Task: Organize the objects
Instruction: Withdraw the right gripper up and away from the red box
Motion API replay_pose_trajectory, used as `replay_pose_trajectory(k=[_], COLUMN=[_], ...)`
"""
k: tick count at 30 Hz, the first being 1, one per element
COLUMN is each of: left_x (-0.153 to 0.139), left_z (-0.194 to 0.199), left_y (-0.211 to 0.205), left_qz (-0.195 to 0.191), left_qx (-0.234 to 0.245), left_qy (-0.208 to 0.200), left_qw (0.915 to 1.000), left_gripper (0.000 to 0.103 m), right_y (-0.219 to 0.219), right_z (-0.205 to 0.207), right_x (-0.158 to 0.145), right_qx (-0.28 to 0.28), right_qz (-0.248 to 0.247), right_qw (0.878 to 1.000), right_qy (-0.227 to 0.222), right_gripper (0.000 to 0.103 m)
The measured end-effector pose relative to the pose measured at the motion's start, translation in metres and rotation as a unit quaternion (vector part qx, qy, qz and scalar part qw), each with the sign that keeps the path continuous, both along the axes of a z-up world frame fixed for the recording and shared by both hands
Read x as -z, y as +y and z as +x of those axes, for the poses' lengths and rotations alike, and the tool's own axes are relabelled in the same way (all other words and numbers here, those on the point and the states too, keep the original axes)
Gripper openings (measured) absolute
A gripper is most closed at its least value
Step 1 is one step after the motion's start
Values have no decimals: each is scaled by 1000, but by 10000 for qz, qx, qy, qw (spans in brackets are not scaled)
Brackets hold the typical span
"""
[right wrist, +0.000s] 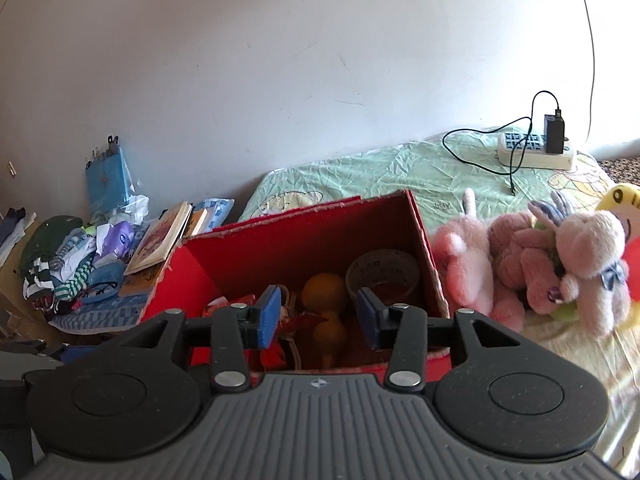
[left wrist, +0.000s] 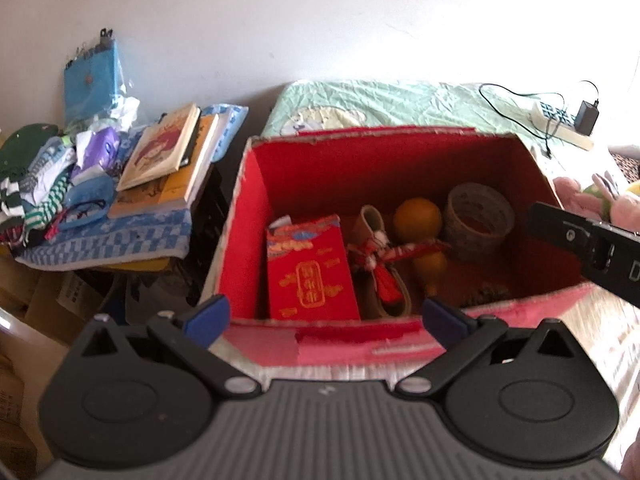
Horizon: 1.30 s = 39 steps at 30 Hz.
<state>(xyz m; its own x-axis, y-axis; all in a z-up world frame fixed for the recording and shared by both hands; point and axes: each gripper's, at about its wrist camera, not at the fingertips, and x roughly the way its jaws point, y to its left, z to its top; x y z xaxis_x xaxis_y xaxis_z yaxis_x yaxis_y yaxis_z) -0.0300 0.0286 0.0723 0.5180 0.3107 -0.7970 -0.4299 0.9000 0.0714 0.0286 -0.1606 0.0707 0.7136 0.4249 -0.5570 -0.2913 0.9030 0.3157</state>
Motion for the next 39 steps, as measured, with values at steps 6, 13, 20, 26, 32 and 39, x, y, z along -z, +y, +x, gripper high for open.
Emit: replay_pose_trajectory(k=[6,13,20,26,32,39], left_x=[11,27,33,34,37,48], left_z=[-11,-12,-12,-12,-9,-8], left_y=[-9,-21,-18,-14,-12,-2], left_qz=[-115,100,98,162,212,87], left_qx=[74,46,-115,-229,-228,-263], left_qy=[180,480,599,633,689,856], left_qw=[9997,9988,9981,9976,9971,9959], left_gripper=[102,102,102,102,102,102], right_y=[-5,-4,-4,1,6,12], right_z=[-12,-18,-19,-16,-12,-10], right_x=[10,15,21,24,28,36], right_qx=[31,-8,-36,-100,-146,-154], right_qz=[-39,-86,-97,-128,-136,-196], right_qw=[9998,9993,9987,9982,9971,9953], right_qy=[205,362,500,569,733,935], right_gripper=[45,45,45,45,45,45])
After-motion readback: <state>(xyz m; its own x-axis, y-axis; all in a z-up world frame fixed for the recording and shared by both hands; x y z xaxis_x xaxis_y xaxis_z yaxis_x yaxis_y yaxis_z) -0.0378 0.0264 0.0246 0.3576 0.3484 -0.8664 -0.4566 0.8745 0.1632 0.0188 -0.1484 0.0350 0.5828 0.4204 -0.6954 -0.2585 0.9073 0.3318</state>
